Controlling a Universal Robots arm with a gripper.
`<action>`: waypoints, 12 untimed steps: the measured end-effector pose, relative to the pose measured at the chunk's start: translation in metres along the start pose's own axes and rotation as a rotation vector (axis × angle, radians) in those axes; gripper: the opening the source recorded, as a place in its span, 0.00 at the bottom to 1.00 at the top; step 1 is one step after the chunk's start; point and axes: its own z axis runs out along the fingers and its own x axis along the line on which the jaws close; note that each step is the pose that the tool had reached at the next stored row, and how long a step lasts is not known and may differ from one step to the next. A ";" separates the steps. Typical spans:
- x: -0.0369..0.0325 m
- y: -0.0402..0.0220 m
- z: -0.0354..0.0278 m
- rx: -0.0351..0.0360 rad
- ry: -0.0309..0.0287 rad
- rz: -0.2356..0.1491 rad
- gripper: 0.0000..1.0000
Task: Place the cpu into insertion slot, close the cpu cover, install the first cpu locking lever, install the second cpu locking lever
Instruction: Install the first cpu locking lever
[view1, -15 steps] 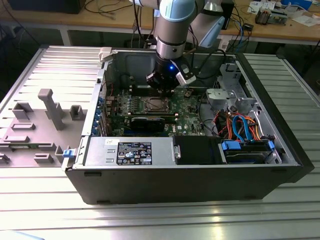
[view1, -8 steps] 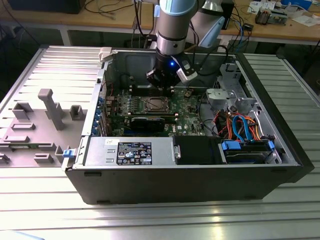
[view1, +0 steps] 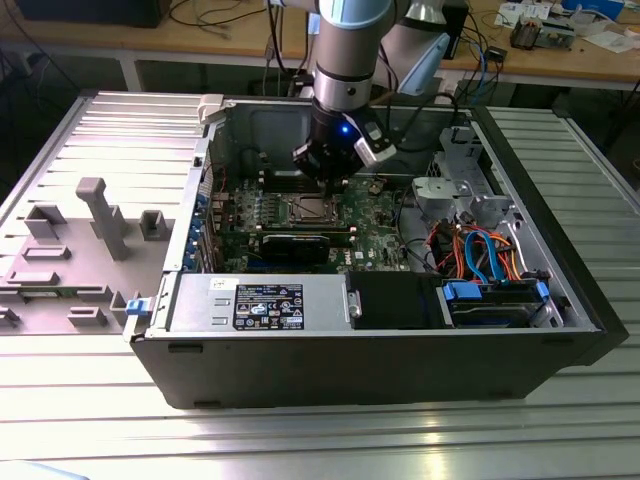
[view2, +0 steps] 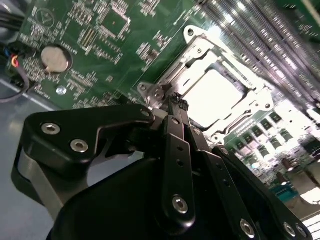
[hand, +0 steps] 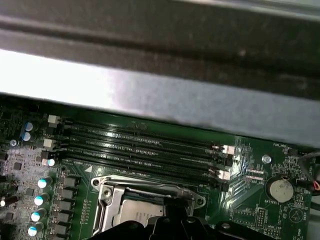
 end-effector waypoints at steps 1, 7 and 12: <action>0.0001 -0.0007 0.0000 0.0061 0.0010 0.000 0.11; 0.0018 -0.0105 -0.0002 0.0266 0.0046 0.001 0.11; 0.0026 -0.0146 -0.0021 0.0436 0.0076 0.001 0.11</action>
